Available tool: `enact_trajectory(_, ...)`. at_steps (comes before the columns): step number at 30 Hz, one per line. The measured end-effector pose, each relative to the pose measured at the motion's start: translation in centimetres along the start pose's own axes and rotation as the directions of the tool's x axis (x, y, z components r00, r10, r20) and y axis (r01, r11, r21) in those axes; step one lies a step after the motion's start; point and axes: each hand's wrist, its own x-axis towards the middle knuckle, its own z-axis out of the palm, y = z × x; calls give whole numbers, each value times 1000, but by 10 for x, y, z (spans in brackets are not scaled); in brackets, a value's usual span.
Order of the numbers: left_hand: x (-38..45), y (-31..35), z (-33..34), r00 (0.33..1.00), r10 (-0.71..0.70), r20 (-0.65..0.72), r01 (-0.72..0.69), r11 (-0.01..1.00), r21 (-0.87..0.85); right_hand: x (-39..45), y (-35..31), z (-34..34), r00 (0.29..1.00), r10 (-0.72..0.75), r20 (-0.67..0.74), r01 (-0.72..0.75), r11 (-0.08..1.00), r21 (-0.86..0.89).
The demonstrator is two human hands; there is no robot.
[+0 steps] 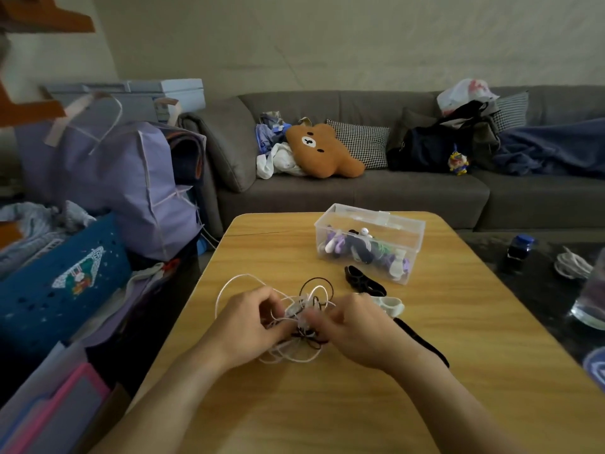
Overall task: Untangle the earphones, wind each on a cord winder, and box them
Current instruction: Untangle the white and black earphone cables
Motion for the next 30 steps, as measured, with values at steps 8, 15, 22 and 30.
enact_trajectory(8,-13,4,-5,991,-121,-51,124,990,73,-1,6,-17,987,76,-141,-90,992,-92)
enact_trajectory(15,-19,-17,-22,990,-144,-9,143,977,156,3,13,-25,967,79,-242,-74,997,29)
enact_trajectory(22,-13,-3,3,967,-33,251,-66,924,377,-1,2,-12,979,-69,190,82,995,-62)
enact_trajectory(30,-13,18,5,994,-41,104,-4,914,406,-8,-7,-2,991,-64,118,77,992,-104)
